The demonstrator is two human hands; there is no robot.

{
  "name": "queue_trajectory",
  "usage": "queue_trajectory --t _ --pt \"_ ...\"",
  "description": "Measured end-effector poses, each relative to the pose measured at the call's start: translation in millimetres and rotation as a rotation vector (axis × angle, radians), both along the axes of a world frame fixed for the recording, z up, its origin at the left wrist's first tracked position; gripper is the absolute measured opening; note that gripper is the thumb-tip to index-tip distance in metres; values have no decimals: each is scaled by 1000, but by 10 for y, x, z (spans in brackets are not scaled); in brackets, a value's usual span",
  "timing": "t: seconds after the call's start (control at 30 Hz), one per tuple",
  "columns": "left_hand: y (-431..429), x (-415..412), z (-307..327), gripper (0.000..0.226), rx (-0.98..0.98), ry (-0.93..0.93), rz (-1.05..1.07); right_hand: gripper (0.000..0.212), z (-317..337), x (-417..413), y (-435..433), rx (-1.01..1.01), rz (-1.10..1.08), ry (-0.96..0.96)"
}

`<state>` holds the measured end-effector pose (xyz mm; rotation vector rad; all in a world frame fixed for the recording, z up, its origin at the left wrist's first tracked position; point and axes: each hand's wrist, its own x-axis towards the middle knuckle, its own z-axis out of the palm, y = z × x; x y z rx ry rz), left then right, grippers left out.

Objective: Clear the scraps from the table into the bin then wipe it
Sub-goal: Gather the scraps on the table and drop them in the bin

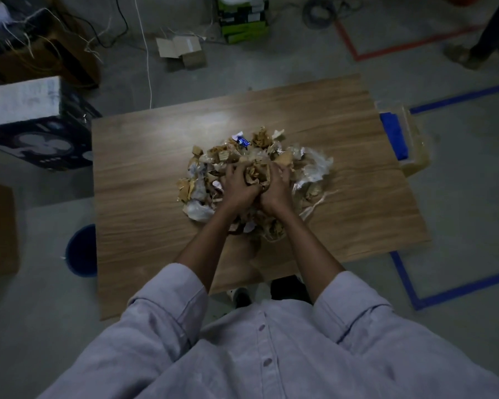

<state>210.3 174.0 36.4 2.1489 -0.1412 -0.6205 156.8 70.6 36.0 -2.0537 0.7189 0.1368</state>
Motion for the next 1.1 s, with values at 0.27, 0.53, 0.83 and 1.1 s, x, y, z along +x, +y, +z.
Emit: queue_trajectory --t 0.27,0.53,0.83,1.1 --pt "18 -153 112 74 -403 29 130 71 186 -76 -45 -102 -80 -99" --pt "221 -129 302 51 -638 132 344 82 -87 -125 -312 186 -338 -142" --pt "208 -366 159 134 -317 114 -124 47 342 -114 -343 414 -453 -214" --pt "-36 -352 -95 79 -187 -84 100 48 441 -86 -296 619 -623 -215"
